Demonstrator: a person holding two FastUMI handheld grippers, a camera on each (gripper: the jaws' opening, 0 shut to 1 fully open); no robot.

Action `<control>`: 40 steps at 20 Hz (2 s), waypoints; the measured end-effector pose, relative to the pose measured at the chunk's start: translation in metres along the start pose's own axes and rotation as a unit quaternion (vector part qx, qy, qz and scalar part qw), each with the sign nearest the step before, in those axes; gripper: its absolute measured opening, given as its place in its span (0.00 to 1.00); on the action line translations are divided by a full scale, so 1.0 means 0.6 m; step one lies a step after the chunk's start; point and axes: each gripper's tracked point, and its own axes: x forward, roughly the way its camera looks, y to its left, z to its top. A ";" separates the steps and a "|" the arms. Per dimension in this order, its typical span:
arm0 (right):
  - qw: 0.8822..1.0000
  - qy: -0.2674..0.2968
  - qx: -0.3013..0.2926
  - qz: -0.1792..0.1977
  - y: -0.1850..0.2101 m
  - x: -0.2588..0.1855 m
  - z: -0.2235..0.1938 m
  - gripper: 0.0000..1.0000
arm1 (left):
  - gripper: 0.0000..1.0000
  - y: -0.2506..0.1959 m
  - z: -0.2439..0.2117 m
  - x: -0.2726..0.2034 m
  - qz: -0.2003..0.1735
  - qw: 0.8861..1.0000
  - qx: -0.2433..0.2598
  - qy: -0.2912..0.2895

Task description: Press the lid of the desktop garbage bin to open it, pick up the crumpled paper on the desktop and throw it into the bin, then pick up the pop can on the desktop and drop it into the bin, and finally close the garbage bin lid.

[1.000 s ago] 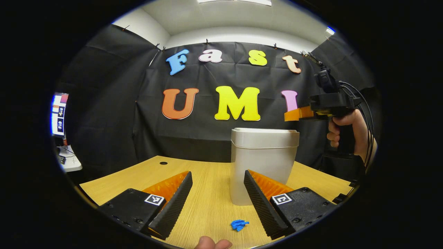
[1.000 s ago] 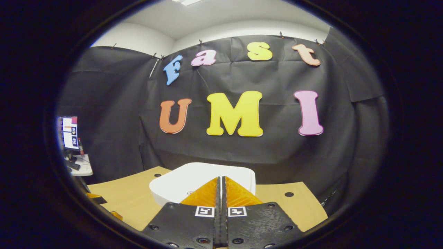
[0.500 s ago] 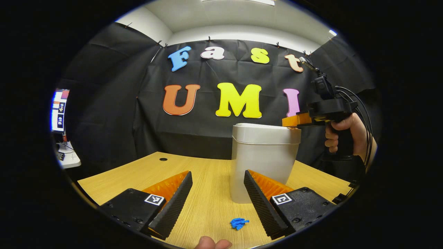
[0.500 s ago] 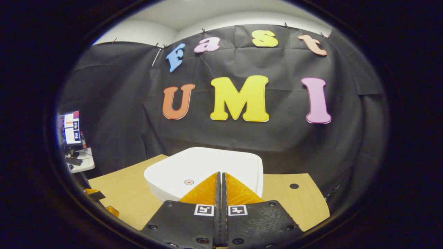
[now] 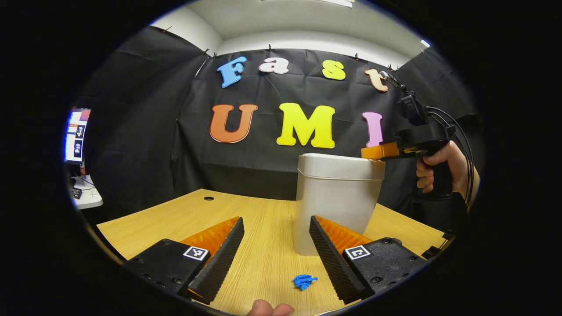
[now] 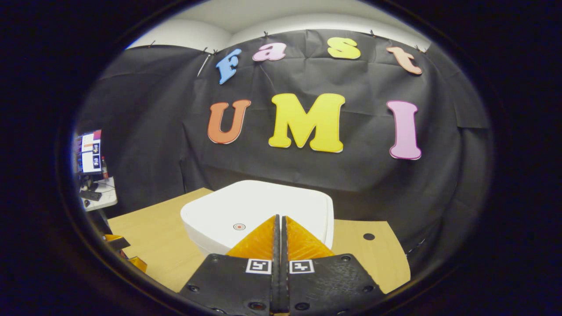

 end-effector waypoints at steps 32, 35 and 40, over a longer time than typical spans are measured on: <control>0.983 -0.175 0.013 -0.058 -0.054 -0.158 0.033 0.95 | 0.97 -0.030 -0.055 0.012 -0.004 0.999 0.023 0.046; 0.984 -0.168 0.016 -0.059 -0.061 -0.177 0.004 0.97 | 0.96 -0.041 -0.082 0.010 -0.011 0.997 0.025 0.068; 0.985 -0.159 0.022 -0.067 -0.077 -0.206 -0.052 0.95 | 0.97 -0.059 -0.144 0.001 -0.022 0.992 0.022 0.118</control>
